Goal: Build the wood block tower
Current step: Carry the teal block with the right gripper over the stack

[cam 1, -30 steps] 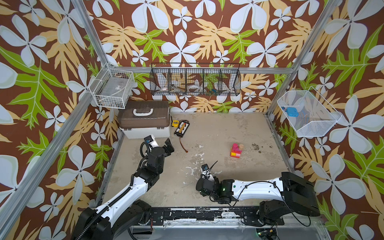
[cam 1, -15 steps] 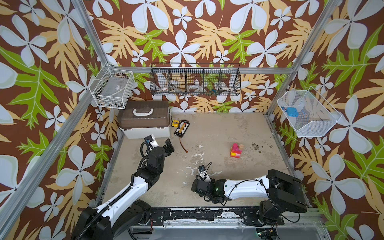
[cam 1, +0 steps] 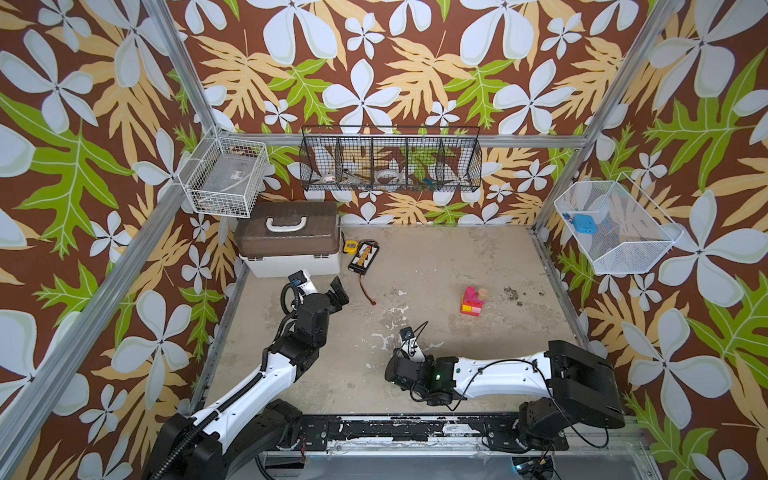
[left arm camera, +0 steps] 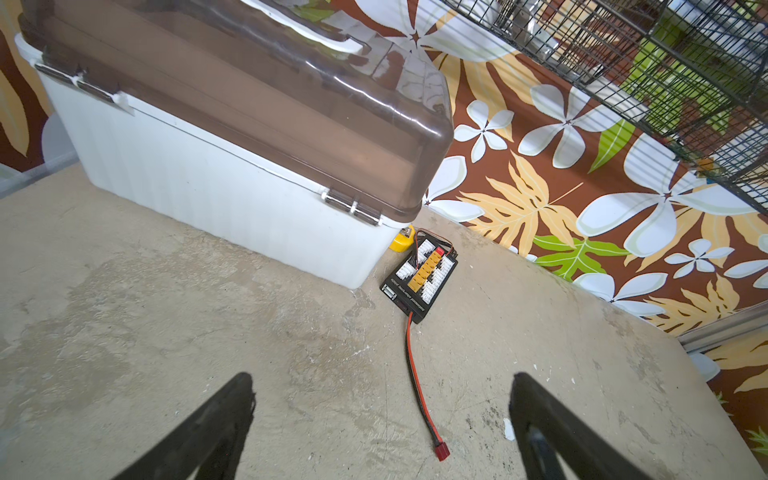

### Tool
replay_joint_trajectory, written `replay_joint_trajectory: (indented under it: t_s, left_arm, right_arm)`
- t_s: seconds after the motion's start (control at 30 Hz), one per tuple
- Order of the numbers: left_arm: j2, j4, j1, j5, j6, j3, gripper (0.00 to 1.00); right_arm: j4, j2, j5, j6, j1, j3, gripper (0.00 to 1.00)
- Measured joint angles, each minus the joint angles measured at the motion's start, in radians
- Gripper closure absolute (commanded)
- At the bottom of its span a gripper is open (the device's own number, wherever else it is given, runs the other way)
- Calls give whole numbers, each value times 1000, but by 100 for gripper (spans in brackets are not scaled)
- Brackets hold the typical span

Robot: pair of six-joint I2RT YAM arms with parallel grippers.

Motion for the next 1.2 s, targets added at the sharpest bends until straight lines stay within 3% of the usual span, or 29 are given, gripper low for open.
replay_joint_trajectory:
  t_s: [0.2, 0.57, 0.83, 1.2]
  left_arm:
    - [49, 0, 0, 17, 0, 19, 3]
    - [116, 14, 0, 138, 14, 57, 2]
    - [144, 15, 0, 215, 31, 85, 3]
    - [130, 23, 0, 258, 48, 82, 3]
  right_arm:
    - [-77, -180, 71, -22, -49, 1, 74]
    - [-125, -455, -19, -180, -388, 2, 74]
    - [-176, -392, -134, -320, -597, 188, 78]
    - [-186, -260, -230, -434, -873, 190, 82]
